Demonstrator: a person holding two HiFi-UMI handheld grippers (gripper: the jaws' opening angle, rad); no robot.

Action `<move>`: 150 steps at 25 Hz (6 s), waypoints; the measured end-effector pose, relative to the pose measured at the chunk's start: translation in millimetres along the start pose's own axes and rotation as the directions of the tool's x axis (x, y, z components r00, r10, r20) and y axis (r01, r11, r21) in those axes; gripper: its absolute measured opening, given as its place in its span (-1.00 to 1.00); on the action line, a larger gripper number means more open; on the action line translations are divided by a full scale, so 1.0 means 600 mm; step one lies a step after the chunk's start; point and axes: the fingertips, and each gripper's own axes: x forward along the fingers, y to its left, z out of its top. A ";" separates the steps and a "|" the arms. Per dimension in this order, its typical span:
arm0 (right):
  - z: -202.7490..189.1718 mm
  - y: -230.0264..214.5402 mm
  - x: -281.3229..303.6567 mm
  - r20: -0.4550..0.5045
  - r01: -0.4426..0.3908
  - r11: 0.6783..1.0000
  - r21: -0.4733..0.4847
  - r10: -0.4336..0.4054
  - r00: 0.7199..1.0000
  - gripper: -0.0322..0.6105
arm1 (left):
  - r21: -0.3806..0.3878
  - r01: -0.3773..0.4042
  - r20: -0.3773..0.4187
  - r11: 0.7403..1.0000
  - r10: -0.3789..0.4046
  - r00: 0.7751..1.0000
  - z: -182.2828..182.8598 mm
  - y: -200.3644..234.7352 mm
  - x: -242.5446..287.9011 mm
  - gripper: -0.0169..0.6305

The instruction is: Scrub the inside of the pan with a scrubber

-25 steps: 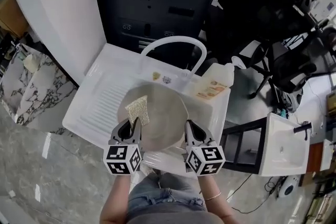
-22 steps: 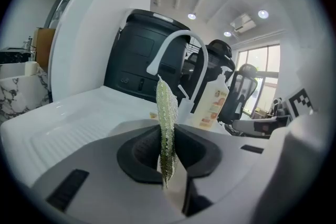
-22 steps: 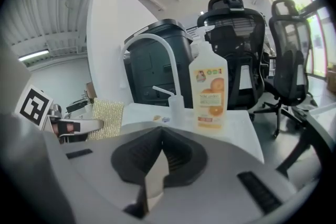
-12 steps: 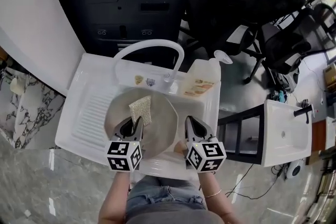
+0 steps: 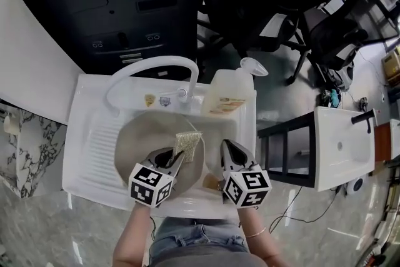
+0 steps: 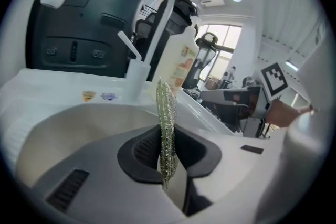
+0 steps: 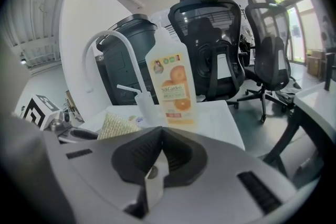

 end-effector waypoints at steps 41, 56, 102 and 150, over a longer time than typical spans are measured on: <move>-0.016 -0.010 0.043 -0.066 -0.024 0.999 0.026 0.026 0.998 -0.87 | 0.012 -0.468 -0.094 0.884 0.467 0.879 -0.020 0.236 0.099 -0.75; -0.012 0.030 0.042 -0.073 -0.073 0.997 -0.015 0.072 0.995 -0.87 | -0.065 -0.725 -0.168 0.686 0.709 0.685 -0.048 0.315 -0.028 -0.75; -0.008 0.091 -0.032 -0.020 -0.105 0.992 -0.063 0.104 0.994 -0.87 | 0.965 0.114 -0.255 0.236 0.744 0.618 -0.053 0.217 -0.076 -0.75; 0.011 0.031 -0.051 0.001 -0.102 0.994 -0.026 0.103 0.995 -0.87 | 0.032 0.624 -0.969 0.780 -0.130 0.212 -0.236 -0.056 -0.146 -0.76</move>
